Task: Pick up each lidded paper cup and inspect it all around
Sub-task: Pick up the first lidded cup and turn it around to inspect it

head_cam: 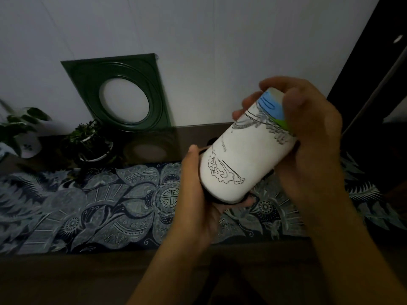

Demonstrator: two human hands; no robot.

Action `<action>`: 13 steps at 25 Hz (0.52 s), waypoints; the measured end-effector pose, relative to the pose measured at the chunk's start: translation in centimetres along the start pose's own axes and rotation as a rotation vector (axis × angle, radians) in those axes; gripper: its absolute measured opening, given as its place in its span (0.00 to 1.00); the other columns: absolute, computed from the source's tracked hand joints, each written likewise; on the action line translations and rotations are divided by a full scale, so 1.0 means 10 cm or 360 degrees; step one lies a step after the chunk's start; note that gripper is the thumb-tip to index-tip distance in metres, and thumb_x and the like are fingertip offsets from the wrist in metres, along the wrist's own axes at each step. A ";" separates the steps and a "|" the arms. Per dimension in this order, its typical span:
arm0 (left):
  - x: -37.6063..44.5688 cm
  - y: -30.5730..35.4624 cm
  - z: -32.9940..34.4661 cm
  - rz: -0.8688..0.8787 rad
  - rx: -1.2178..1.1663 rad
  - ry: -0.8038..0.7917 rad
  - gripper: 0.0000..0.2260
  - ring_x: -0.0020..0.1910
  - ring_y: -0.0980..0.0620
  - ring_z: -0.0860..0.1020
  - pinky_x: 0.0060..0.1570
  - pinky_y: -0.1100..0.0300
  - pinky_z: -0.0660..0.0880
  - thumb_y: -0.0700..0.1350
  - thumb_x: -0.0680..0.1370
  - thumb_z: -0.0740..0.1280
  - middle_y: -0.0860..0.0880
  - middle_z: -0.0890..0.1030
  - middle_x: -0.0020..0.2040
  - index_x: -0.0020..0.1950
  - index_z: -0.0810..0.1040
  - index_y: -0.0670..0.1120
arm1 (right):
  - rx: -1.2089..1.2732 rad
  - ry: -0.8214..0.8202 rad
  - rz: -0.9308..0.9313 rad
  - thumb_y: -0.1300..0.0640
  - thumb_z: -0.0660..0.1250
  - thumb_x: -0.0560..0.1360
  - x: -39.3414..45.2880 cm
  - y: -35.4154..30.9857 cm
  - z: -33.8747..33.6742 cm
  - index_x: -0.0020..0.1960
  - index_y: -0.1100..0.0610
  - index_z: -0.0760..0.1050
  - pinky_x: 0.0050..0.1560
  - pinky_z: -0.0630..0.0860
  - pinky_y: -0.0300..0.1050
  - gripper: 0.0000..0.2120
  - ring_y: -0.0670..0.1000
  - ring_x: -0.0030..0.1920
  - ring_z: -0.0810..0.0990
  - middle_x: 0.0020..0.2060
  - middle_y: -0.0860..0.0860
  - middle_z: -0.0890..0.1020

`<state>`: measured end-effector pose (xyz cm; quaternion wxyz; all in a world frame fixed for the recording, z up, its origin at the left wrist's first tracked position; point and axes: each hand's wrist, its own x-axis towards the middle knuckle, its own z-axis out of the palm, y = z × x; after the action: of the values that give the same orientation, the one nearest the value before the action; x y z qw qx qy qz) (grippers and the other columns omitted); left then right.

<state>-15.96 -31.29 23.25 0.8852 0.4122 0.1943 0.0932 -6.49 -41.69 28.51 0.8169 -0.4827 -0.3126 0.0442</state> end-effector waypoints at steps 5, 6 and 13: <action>0.00 0.06 0.00 -0.0423 -0.0050 -0.0250 0.32 0.40 0.37 0.82 0.26 0.58 0.79 0.67 0.78 0.54 0.35 0.83 0.52 0.65 0.79 0.44 | -0.0020 -0.0269 0.0011 0.49 0.76 0.66 0.09 -0.11 -0.06 0.51 0.60 0.76 0.44 0.80 0.53 0.21 0.62 0.43 0.84 0.42 0.58 0.84; 0.01 0.04 0.03 -0.0321 -0.0054 -0.0218 0.31 0.41 0.37 0.82 0.28 0.57 0.80 0.67 0.77 0.55 0.35 0.84 0.53 0.65 0.79 0.45 | -0.0053 -0.0122 0.0014 0.51 0.75 0.67 0.08 -0.09 -0.04 0.50 0.60 0.77 0.44 0.81 0.54 0.17 0.62 0.43 0.85 0.42 0.57 0.84; 0.07 -0.05 0.00 0.0078 -0.0087 0.0059 0.26 0.46 0.39 0.85 0.34 0.52 0.82 0.63 0.80 0.54 0.40 0.85 0.57 0.64 0.78 0.46 | -0.0072 0.0177 0.0047 0.45 0.77 0.64 -0.06 0.08 0.04 0.53 0.58 0.77 0.48 0.82 0.62 0.25 0.64 0.49 0.84 0.48 0.60 0.83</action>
<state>-15.35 -31.43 22.71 0.8898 0.3908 0.1978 0.1279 -6.99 -41.21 27.67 0.8212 -0.5073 -0.2604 0.0221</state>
